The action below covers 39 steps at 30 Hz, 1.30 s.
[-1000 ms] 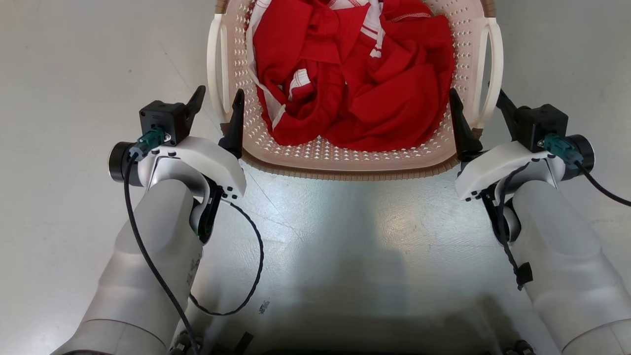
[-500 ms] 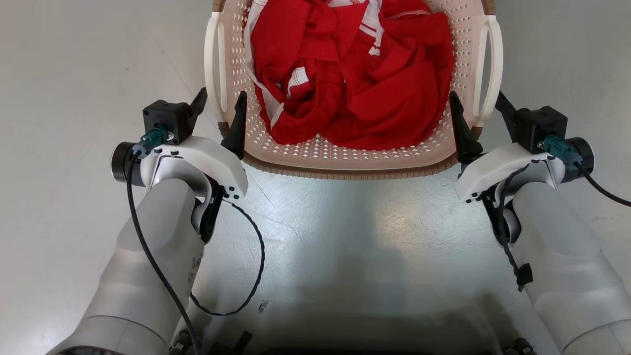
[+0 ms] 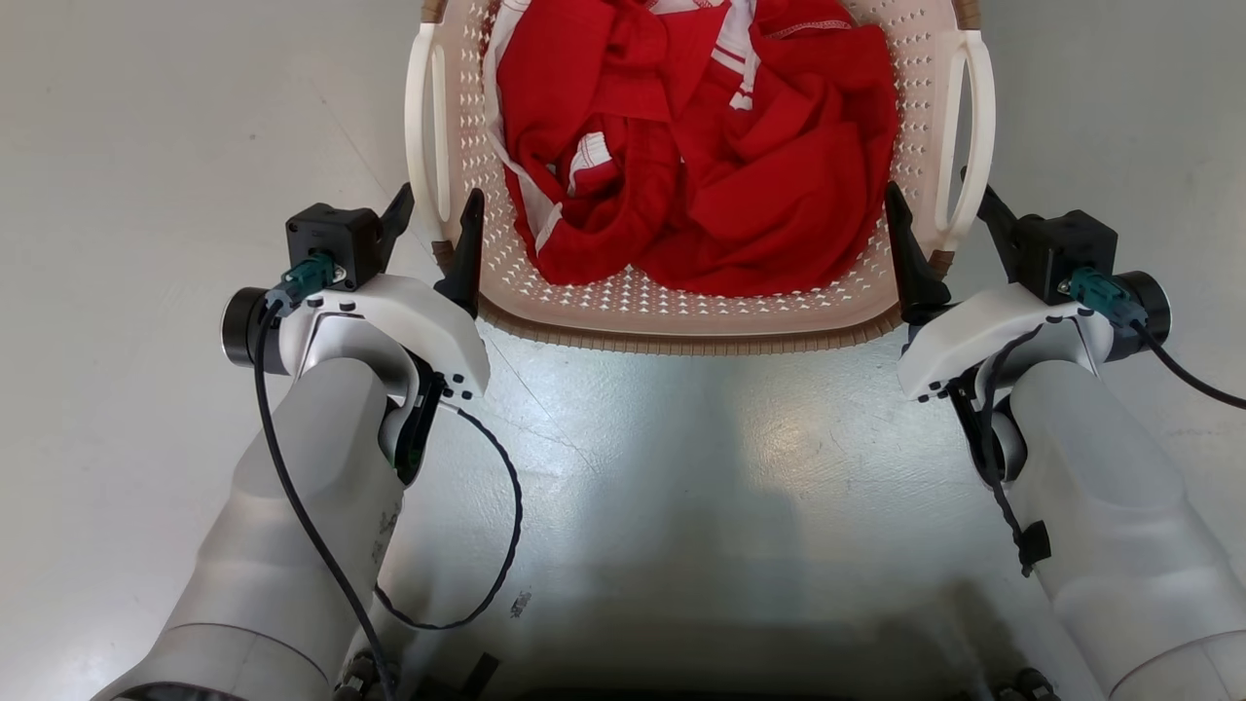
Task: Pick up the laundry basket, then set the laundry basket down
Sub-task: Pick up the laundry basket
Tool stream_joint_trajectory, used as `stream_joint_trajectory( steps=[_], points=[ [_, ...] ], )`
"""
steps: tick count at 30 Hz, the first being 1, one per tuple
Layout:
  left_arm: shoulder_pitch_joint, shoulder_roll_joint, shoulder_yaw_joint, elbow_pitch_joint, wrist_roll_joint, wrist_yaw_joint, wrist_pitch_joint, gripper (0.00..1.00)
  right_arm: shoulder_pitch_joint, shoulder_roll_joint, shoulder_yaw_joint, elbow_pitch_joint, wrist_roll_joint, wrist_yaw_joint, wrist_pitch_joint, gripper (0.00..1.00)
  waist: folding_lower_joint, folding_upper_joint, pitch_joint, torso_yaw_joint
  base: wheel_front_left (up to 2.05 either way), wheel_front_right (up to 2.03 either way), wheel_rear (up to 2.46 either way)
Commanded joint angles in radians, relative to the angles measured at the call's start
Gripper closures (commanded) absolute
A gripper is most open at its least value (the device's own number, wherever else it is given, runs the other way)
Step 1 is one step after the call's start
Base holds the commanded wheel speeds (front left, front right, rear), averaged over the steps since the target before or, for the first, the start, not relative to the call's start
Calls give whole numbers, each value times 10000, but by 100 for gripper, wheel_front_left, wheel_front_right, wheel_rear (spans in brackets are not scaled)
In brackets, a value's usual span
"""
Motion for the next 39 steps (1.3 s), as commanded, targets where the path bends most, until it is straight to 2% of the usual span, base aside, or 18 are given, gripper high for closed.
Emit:
stream_joint_trajectory(
  steps=[1, 7, 13, 15, 16, 17, 19, 22, 26, 28, 29, 30, 33, 34, 35, 39],
  points=[
    [95, 306, 141, -48, -38, -27, -49, 15, 285, 170, 201, -99, 127, 31, -126, 0, 0, 0, 11, -3, 0, 0, 0],
    [110, 306, 101, -104, -74, -27, -49, 13, 296, 170, 187, -84, 104, 31, -126, 0, 0, 0, 28, 7, 0, 0, 0],
    [117, 306, 73, -124, -92, -27, -49, 18, 259, 170, 235, -59, 143, 31, -126, 0, 0, 0, 43, 31, 0, 0, 0],
    [123, 306, 60, -121, -108, -27, -49, 22, 252, 170, 273, -52, 175, 31, -126, 7, 0, 0, 40, 35, 0, 0, 0],
    [123, 306, 60, -121, -108, -27, -49, 22, 252, 170, 273, -52, 175, 31, -126, 7, 0, 0, 40, 35, 0, 0, 0],
    [122, 306, 44, -112, -123, -27, -49, 27, 251, 170, 310, -44, 210, 31, -126, 14, 0, 0, 38, 35, 0, 0, 0],
    [113, 306, 31, -111, -142, -27, -49, 31, 243, 170, 336, -36, 224, 31, -126, 19, 0, 0, 47, 36, 0, 0, 0],
    [99, 306, 15, -111, -157, -27, -49, 37, 228, 170, 347, -35, 234, 31, -126, 20, 0, 0, 58, 34, 0, 0, 0],
    [93, 306, -3, -103, -166, -27, -49, 38, 221, 170, 337, -45, 231, 31, -126, 23, 0, 0, 63, 30, 0, 0, 0],
    [77, 306, -16, -97, -163, -27, -49, 41, 215, 170, 325, -47, 230, 31, -126, 44, 0, 0, 81, 26, 0, 0, 0],
    [74, 306, -22, -89, -161, -27, -49, 43, 214, 170, 327, -45, 237, 31, -126, 44, 0, 0, 86, 22, 0, 0, 0],
    [70, 306, -30, -77, -157, -27, -49, 50, 212, 170, 334, -43, 245, 31, -126, 55, 0, 0, 93, 18, 0, 0, 0],
    [45, 306, -86, -56, -169, -27, -49, 71, 195, 170, 372, -34, 299, 31, -126, 71, 0, 0, 127, 1, 0, 0, 0],
    [31, 306, -106, -63, -189, -27, -49, 93, 186, 170, 383, -27, 321, 31, -126, 76, 0, 0, 141, -2, 0, 0, 0],
    [17, 306, -128, -73, -207, -27, -49, 100, 178, 170, 393, -19, 343, 31, -126, 79, 0, 0, 152, -4, 0, 0, 0],
    [-11, 306, -225, -99, -292, -27, -49, 100, 167, 170, 394, 28, 368, 31, -126, 83, 0, 0, 157, 2, 0, 0, 0]
  ],
)
